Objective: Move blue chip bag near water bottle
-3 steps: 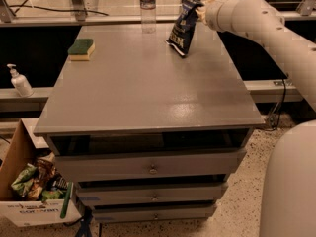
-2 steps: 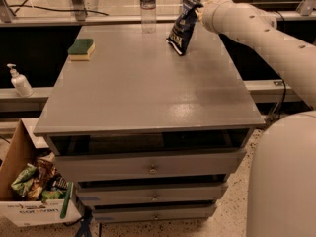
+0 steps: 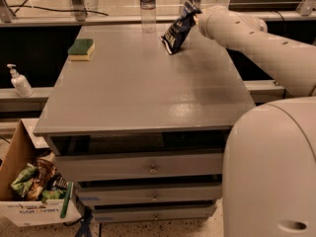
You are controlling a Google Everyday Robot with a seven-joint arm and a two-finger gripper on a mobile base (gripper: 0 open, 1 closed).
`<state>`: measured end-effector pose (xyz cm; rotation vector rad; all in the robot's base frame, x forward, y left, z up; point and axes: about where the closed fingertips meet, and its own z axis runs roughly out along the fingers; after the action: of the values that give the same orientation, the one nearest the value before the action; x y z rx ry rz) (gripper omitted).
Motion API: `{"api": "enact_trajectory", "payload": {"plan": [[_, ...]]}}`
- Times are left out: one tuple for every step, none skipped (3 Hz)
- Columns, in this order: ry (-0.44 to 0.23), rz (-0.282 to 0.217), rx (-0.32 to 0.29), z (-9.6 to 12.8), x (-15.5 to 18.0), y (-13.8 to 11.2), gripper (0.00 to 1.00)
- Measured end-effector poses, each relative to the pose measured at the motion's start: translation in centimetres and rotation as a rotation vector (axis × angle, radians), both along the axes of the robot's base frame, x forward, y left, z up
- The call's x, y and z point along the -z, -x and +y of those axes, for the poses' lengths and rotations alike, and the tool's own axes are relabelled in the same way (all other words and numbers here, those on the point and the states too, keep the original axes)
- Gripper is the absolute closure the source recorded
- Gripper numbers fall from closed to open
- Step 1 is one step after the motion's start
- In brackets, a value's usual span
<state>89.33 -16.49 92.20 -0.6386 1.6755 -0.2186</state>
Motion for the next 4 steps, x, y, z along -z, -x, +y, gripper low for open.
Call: {"api": "enact_trajectory", "payload": {"plan": [[-0.008, 0.051, -0.016, 0.8, 1.6, -0.2, 1.00], [0.006, 0.096, -0.062, 1.8, 3.0, -0.7, 1.00], [0.033, 0.141, -0.119, 2.5, 4.1, -1.2, 1.00], [0.064, 0.196, -0.166, 2.5, 5.2, -1.5, 0.84]]}}
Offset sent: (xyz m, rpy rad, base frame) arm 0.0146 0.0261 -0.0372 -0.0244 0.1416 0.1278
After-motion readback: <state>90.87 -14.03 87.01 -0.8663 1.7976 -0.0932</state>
